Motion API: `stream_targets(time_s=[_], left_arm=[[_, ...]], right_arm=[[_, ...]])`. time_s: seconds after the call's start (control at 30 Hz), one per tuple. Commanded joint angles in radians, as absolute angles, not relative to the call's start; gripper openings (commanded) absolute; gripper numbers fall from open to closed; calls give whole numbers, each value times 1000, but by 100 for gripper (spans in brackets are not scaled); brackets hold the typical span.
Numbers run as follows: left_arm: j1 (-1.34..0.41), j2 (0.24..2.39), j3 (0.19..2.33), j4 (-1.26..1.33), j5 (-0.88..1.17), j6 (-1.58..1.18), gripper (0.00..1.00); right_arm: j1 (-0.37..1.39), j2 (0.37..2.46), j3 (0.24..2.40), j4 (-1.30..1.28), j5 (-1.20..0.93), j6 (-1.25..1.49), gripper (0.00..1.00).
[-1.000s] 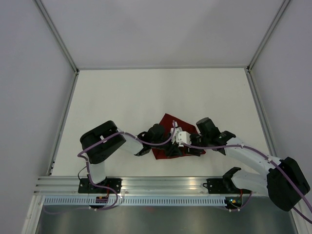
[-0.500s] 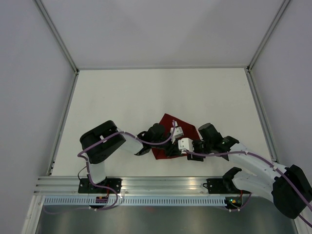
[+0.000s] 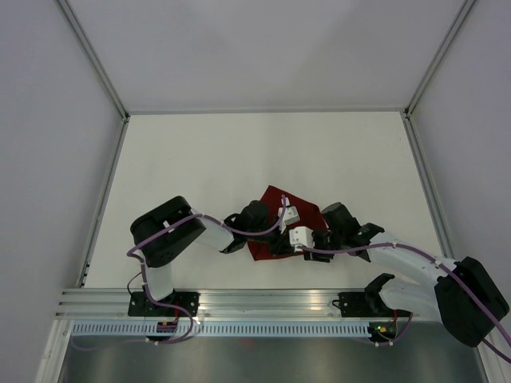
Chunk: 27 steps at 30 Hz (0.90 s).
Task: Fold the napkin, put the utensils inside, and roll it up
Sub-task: Roll the napkin with the utensil
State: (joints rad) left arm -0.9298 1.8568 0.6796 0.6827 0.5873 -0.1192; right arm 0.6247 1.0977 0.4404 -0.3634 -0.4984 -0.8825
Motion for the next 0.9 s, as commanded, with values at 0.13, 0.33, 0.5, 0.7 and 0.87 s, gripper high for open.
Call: stream_targets(time_s=[0.13,0.33,0.5,0.7,0.87], left_arm=[[-897,1865,644,584,597,-117,13],[-870,1810,661,594,607,-153,32],[-862,1778,722,551,629,-181,36],[-835,1746,744,517,591,-192,38],[-763,1660,693,557,539,-242,38]], right_arm=[[627,1149,405,-290,-512,-891,32],[629,1161,407,-342,-486,-922,13],[629,1163,406,-351,-476,-914,8],[626,1201,436,-383,-477,-916,6],[627,1221,457,-396,-463,-917,4]])
